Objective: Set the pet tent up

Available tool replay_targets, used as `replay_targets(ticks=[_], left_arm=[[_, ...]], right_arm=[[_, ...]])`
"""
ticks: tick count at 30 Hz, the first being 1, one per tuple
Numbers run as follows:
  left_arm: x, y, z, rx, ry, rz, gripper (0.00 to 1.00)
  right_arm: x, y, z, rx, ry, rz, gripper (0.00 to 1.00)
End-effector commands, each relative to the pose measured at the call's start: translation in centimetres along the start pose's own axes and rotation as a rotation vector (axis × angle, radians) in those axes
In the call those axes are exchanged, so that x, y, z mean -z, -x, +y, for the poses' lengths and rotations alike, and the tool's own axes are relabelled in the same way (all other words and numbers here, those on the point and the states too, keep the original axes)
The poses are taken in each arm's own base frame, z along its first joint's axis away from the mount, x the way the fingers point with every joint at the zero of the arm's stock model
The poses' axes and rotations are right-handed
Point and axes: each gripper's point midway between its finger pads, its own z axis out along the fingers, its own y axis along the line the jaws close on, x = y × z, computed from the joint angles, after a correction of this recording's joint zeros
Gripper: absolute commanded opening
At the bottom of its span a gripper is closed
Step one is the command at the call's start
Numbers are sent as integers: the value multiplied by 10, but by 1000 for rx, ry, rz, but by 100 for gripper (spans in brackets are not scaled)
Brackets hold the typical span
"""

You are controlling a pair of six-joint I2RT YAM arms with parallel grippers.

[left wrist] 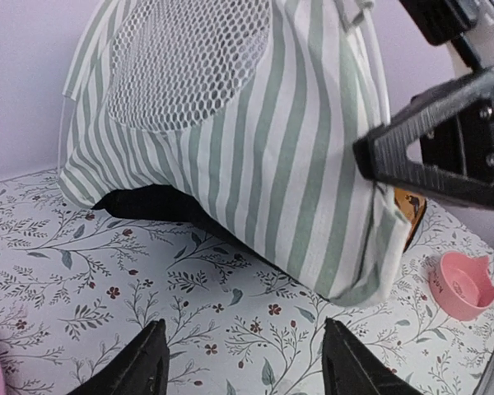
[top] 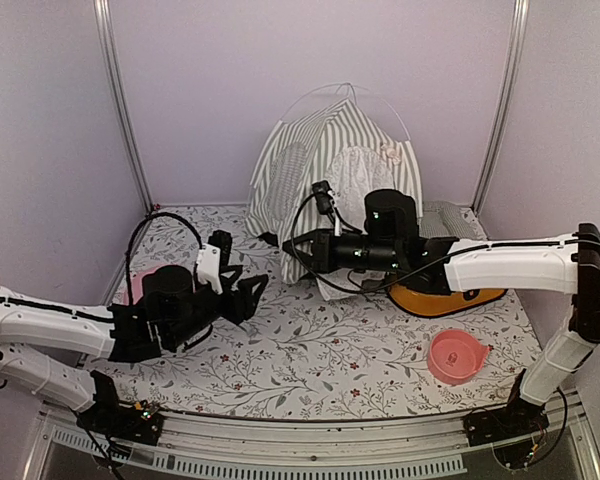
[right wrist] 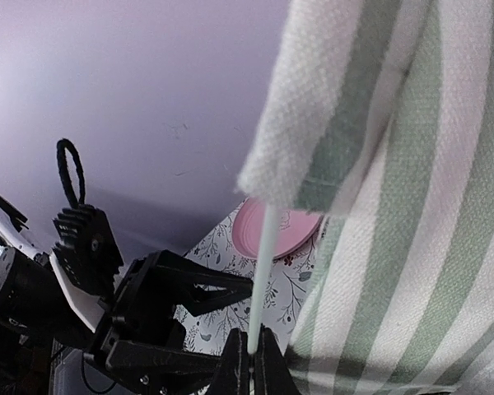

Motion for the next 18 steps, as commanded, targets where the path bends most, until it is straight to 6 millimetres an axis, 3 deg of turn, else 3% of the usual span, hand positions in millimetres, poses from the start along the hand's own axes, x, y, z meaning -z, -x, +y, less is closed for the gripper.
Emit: replay_targets(ticks=[1,3,4,9,13,18], left_arm=[[2,37,29,48,93,-52,65],[6,46,37,63,90,-49,68],[8,54,39,71,78,-60,70],[13,91,44,78,51,-81,80],[5,104,35,48,23,-37,81],[-3,101,29,47,13,23,74]], right_arm=[[-8,2,10,18,41,6,4],[-12,-5,20,34,59,38,16],[-13,-12,23,51,60,61,27],[0,3,46,105,63,57,60],[23,18,50,138,12,42,71],[62,48,36,180,-102,-17,81]])
